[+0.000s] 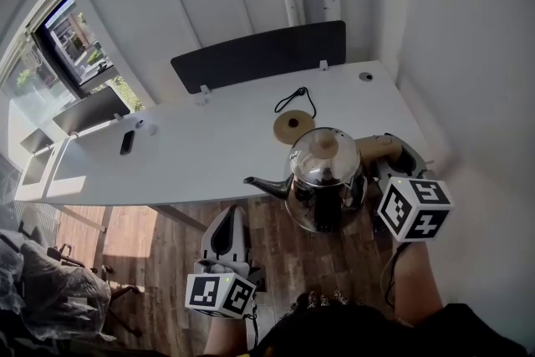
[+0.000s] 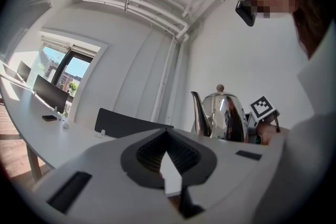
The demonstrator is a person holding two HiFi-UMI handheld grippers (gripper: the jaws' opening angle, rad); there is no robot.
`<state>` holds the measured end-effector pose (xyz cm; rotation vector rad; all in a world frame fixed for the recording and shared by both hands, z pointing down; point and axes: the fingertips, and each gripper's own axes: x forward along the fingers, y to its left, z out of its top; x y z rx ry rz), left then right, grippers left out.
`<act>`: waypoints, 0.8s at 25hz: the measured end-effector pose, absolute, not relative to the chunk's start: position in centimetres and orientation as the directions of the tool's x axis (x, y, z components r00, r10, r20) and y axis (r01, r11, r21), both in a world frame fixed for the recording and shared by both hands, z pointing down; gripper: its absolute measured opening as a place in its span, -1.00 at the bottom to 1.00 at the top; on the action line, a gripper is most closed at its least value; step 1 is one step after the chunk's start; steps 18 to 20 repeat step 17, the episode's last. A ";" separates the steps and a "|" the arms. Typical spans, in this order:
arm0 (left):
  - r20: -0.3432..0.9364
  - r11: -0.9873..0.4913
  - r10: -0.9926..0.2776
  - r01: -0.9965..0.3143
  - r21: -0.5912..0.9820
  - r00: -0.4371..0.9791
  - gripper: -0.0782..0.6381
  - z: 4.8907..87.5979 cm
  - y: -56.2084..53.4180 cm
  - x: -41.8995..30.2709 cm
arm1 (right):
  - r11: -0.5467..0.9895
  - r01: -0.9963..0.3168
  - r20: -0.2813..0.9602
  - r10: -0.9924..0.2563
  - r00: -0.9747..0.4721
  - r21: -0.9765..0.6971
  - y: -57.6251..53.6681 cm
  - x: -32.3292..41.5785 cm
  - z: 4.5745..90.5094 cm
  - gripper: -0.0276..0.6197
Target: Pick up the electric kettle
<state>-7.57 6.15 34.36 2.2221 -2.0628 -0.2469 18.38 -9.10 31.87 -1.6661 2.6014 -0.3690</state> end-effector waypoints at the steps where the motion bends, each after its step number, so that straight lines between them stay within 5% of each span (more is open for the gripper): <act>1: -0.048 -0.076 -0.997 -0.980 0.187 0.068 -0.81 34.4 6.2 -8.0 | 0.400 -0.891 0.104 -0.898 -0.428 -0.214 -9.1 17.9 31.8 -0.55; 20: -0.067 -0.031 -0.998 -0.977 0.209 0.017 -0.81 33.5 6.3 -15.4 | 0.430 -0.881 0.098 -0.886 -0.454 -0.195 -9.4 10.6 30.7 -0.56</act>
